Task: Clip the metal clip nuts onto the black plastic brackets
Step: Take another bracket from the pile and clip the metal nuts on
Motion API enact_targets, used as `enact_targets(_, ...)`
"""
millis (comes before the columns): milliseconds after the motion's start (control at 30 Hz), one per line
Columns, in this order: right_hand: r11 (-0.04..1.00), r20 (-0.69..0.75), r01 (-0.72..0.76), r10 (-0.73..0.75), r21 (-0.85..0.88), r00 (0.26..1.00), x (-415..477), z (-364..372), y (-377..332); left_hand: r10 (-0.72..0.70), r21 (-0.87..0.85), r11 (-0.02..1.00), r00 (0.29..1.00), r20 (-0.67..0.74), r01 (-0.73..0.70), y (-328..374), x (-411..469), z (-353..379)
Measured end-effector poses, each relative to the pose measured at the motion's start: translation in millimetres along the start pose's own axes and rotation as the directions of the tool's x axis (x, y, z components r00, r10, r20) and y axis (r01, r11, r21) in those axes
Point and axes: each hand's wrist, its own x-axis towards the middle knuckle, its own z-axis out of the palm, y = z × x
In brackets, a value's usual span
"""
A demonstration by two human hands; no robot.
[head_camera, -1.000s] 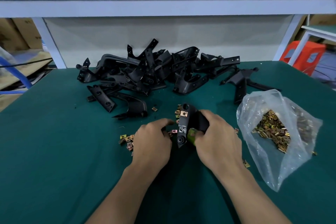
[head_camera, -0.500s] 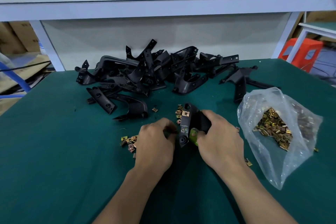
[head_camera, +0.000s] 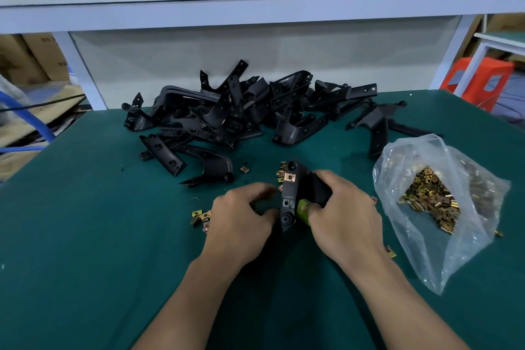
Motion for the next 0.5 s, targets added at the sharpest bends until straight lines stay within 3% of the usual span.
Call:
enact_targets(100, 1.0, -0.001, 0.01, -0.01, 0.015, 1.0, -0.7, 0.3, 0.4, 0.029, 0.184, 0.983, 0.999, -0.038, -0.021, -1.6, 4.1, -8.7)
enact_targets(200, 1.0, -0.001, 0.017, -0.017, 0.022, 1.0, -1.6, 0.2, 0.5, -0.014, 0.358, 0.934, 0.997, 0.073, -0.013, -8.0, 7.2, -17.0)
enact_targets(267, 1.0, -0.003, 0.019, -0.019, 0.024, 1.0, -1.2, 0.5, 0.7, -0.005, 0.314, 0.949, 0.992, 0.123, -0.034, -10.9, 7.3, -16.6)
enact_targets(500, 1.0, 0.014, 0.011, -0.012, 0.02, 1.0, -0.4, -0.3, 0.7, -0.053, 0.122, 0.991, 0.998, 0.028, 0.05, -15.0, 7.5, -13.9)
